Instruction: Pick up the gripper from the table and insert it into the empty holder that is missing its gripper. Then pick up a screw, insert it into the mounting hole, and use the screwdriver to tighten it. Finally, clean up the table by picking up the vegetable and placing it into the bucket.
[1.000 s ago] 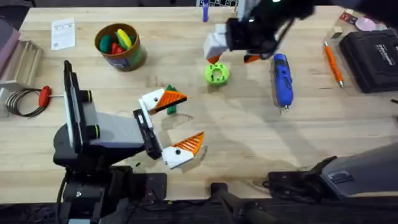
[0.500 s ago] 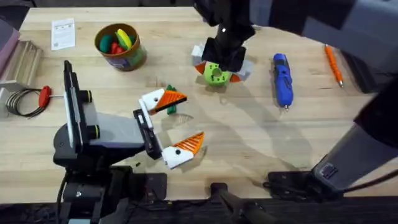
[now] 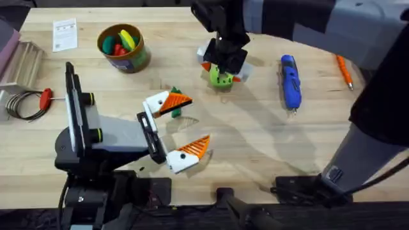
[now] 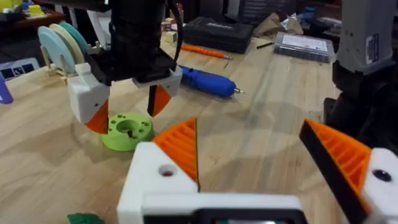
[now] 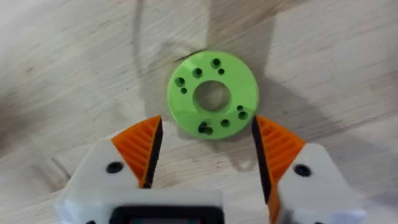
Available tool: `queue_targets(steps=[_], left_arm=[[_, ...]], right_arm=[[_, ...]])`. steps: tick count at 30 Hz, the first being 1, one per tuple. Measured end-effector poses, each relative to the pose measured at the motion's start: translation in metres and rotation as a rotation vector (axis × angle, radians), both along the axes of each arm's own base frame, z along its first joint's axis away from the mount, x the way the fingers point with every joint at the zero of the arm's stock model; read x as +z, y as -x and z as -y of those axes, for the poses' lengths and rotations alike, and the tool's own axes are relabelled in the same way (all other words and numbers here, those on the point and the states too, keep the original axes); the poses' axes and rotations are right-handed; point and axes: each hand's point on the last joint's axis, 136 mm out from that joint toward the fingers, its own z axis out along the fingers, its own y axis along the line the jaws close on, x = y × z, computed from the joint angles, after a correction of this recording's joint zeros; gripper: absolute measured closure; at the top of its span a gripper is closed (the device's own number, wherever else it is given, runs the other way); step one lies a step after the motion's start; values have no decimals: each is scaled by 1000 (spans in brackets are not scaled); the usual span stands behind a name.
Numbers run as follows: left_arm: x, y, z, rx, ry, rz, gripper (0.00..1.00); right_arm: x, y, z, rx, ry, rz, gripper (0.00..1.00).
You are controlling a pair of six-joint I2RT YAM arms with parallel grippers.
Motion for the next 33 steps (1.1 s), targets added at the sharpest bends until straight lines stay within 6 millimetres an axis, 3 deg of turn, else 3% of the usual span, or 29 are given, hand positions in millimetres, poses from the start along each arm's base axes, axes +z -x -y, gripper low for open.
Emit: queue_targets(steps=[7,28,33], left_arm=[[0,0,0,0,0,0,15],[0,0,0,0,0,0,14],[0,0,0,0,0,0,14]], right_arm=[[-1,-1,0,1,18,12,251],[-15,-3,-2,7,32,-2,365],[-18,-3,-1,9,36,-8,439]])
